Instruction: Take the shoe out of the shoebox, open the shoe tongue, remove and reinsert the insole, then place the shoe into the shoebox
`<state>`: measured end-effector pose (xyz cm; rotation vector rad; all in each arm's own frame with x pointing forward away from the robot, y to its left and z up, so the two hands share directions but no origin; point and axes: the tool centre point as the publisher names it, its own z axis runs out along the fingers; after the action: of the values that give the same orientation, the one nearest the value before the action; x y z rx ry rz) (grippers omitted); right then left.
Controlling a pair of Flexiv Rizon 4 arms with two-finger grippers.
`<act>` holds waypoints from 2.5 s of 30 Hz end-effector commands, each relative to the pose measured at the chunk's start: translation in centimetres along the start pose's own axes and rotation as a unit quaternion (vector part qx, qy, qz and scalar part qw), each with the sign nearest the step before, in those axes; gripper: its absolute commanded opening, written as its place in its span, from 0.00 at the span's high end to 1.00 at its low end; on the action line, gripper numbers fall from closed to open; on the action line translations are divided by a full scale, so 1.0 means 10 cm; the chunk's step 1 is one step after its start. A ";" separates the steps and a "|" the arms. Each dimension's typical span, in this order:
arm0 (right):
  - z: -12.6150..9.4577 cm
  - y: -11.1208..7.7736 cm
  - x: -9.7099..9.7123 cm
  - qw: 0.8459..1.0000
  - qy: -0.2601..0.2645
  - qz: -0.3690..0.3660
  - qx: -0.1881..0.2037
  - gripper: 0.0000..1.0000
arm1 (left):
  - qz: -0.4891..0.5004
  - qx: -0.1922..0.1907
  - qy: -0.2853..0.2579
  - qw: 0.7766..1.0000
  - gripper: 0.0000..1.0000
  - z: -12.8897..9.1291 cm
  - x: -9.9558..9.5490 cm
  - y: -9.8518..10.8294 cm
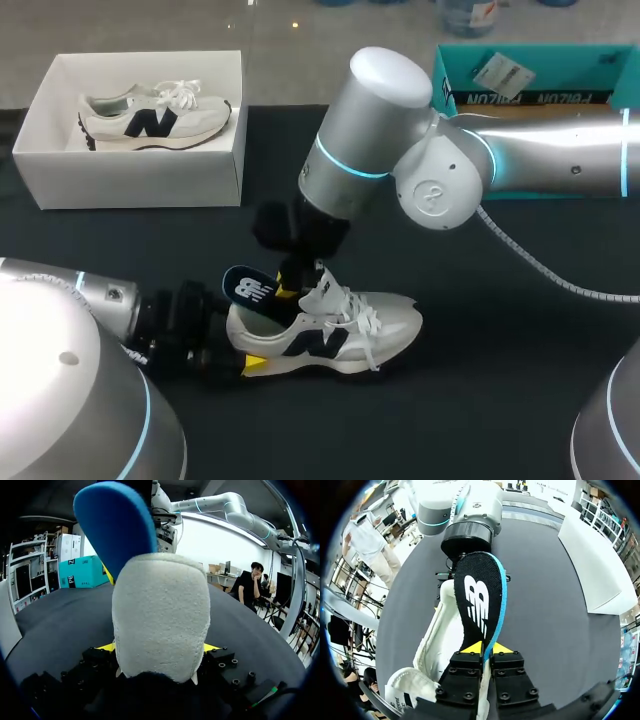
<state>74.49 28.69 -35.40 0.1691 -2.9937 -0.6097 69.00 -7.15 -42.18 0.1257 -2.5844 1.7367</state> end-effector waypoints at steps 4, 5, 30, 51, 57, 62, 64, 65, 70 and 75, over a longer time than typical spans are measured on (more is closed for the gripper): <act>0.04 -0.10 0.06 1.000 -0.001 0.007 -0.009 1.00 | 0.001 -0.001 0.000 1.000 1.00 0.02 0.03 0.01; 0.04 -0.10 0.06 1.000 -0.001 0.007 -0.009 1.00 | 0.001 -0.001 0.000 1.000 1.00 0.02 0.03 0.01; -0.09 0.07 -0.02 1.000 -0.012 -0.024 -0.010 1.00 | 0.001 -0.001 0.000 1.000 1.00 0.02 0.03 0.01; -0.16 0.23 -0.05 0.996 -0.028 -0.066 -0.046 0.71 | 0.001 -0.001 0.000 1.000 1.00 0.02 0.03 0.01; -0.11 0.19 0.03 0.997 -0.015 -0.059 -0.051 0.69 | 0.001 -0.001 0.000 1.000 1.00 0.02 0.03 0.01; -0.07 0.13 0.08 0.998 -0.006 -0.046 -0.051 0.70 | 0.001 -0.001 0.000 1.000 1.00 0.02 0.03 0.01; -0.06 0.11 0.09 0.998 -0.004 -0.042 -0.051 0.72 | 0.001 -0.001 0.000 1.000 1.00 0.02 0.03 0.01; -0.05 0.10 0.10 0.998 -0.004 -0.041 -0.051 0.73 | 0.001 -0.001 0.000 1.000 1.00 0.02 0.03 0.01; -0.06 0.09 0.11 0.998 -0.004 -0.036 -0.051 1.00 | 0.001 -0.001 0.000 1.000 1.00 0.02 0.03 0.01; -0.13 0.16 0.04 0.998 -0.006 -0.044 -0.051 1.00 | 0.001 -0.001 0.000 1.000 1.00 0.02 0.03 0.01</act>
<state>73.81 29.32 -34.03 0.2896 -2.9683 -0.7816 68.86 -7.21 -42.27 0.1236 -2.5839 1.7368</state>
